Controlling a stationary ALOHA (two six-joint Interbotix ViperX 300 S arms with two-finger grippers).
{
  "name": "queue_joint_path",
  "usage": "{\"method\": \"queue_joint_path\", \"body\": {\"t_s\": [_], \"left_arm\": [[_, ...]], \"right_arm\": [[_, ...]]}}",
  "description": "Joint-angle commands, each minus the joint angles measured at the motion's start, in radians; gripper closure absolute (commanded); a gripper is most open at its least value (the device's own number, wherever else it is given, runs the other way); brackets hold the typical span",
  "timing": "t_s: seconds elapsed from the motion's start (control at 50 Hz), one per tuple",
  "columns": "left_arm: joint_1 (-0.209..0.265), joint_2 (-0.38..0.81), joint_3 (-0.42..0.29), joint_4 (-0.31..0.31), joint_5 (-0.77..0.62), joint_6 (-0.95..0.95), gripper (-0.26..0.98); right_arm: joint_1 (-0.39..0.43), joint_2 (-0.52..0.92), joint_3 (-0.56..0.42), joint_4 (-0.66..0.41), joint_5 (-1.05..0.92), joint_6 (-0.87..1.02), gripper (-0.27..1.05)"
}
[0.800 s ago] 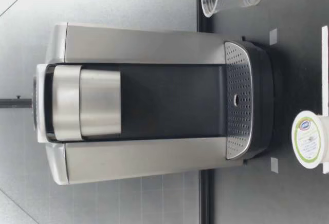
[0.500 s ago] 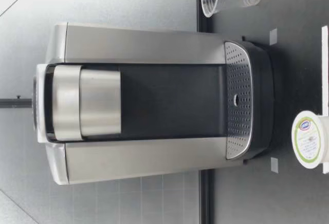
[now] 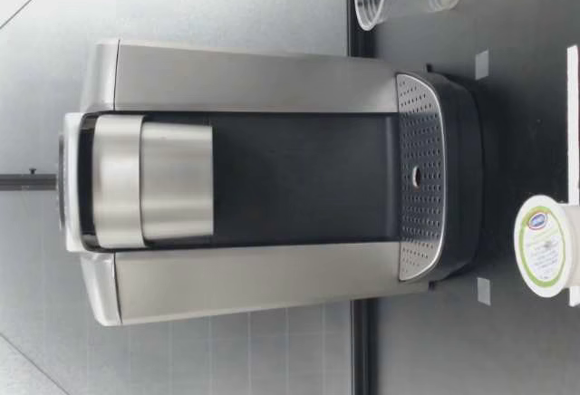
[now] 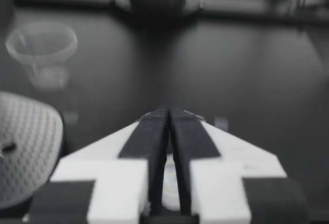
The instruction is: Place the coffee capsule inside the capsule container, then place the cup onto the center of the cup tray, then push the 'Hot Water' and 'Travel Mug' buttons.
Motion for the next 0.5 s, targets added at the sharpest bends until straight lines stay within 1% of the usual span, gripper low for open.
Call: {"method": "queue_joint_path", "body": {"t_s": [0.0, 0.2, 0.3, 0.48], "left_arm": [[-0.005, 0.032, -0.060, 0.003, 0.060, 0.003, 0.58], [-0.005, 0.132, -0.163, 0.008, 0.275, 0.021, 0.58], [-0.005, 0.181, -0.199, 0.006, 0.328, 0.032, 0.58], [-0.037, 0.268, -0.268, 0.008, 0.376, 0.052, 0.54]], "right_arm": [[0.006, 0.049, -0.038, -0.002, -0.011, 0.011, 0.70], [0.040, 0.186, -0.087, -0.003, -0.005, 0.015, 0.70], [0.046, 0.252, -0.121, -0.003, 0.012, 0.017, 0.70], [0.054, 0.334, -0.179, -0.003, 0.069, 0.032, 0.70]]}}
